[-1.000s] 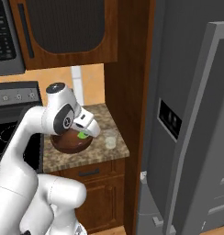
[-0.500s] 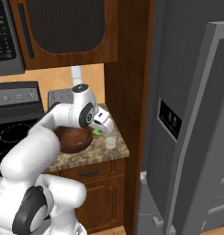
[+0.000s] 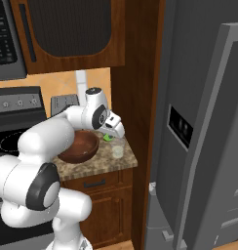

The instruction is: Grab a lemon wedge from the fridge and one ice cube from the ice bowl, and put them in the glass of lemonade.

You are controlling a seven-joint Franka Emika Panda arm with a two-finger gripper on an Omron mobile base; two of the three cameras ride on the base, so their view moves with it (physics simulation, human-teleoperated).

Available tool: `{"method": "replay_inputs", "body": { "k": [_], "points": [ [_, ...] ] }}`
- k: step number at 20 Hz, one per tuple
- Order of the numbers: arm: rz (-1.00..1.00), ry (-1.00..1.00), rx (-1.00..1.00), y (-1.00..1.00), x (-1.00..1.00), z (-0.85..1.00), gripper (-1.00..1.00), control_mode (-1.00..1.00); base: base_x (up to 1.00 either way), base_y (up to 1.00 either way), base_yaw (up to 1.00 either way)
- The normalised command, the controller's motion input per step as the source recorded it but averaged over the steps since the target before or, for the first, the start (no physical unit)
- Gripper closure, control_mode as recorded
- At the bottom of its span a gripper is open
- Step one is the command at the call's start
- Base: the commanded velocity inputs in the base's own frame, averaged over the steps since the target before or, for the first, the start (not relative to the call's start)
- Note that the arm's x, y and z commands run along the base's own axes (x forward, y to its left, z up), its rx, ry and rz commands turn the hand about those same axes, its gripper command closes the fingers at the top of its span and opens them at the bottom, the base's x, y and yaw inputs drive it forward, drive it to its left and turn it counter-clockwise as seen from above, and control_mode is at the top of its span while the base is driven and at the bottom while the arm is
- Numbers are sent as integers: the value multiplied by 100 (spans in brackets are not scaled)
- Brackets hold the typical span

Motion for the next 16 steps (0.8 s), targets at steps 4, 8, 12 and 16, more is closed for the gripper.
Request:
{"method": "replay_inputs", "body": {
  "k": [4,8,12,16],
  "points": [
    [0,7,0,-3,3,-8,100,-100,0,0,0],
    [0,3,0,-3,4,-1,100,-100,0,0,0],
    [0,0,0,0,15,0,100,-100,0,0,0],
    [-3,1,0,0,35,-2,100,-100,0,0,0]
  ]
}}
